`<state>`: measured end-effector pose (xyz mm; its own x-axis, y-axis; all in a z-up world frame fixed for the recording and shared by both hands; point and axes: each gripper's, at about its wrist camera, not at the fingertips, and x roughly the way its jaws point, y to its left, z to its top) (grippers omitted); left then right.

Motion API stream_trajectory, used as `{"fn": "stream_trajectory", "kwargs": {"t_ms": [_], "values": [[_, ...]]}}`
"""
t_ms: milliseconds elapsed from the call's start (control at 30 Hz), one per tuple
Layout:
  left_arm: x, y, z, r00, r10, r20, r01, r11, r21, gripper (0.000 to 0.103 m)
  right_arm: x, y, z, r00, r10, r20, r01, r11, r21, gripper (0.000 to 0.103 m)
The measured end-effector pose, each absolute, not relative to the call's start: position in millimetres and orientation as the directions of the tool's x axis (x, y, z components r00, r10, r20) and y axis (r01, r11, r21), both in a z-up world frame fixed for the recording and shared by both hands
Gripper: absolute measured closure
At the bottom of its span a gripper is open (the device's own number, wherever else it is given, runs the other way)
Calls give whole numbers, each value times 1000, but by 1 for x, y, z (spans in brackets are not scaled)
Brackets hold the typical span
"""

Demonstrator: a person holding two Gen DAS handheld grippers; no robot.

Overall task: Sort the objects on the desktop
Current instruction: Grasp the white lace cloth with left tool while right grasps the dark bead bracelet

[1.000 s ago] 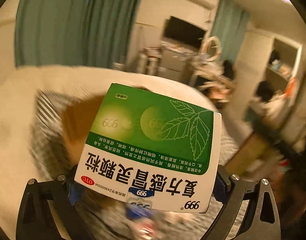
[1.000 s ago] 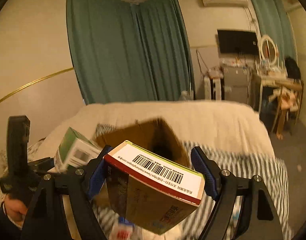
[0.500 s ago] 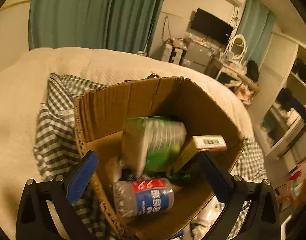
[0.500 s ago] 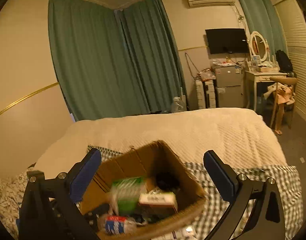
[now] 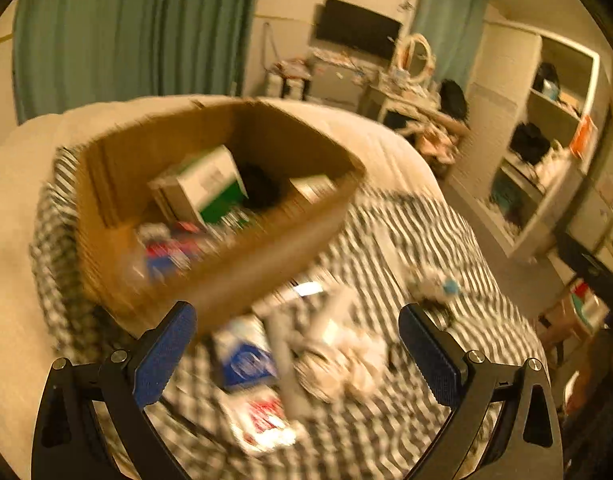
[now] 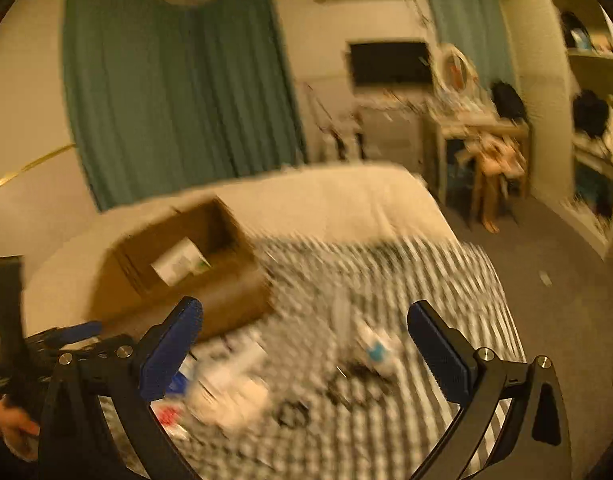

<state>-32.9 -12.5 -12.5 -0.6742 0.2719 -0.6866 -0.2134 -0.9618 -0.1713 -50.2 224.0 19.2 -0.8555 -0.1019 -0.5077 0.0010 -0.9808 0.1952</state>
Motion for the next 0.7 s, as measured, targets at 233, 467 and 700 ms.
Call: {"fn": "stream_trajectory", "kwargs": {"t_ms": [233, 467, 700], "values": [[-34, 42, -71, -571, 280, -772, -275, -951, -141, 0, -94, 253, -34, -750, -144, -645, 7, -978, 209, 2], [-44, 67, -120, -524, 257, -812, -314, -945, -97, 0, -129, 275, -112, -623, -147, -768, -54, -972, 229, 35], [-56, 76, -136, -501, 247, -830, -355, -933, -64, 13, -145, 270, -156, -550, -145, -823, -66, -974, 215, 56]]}}
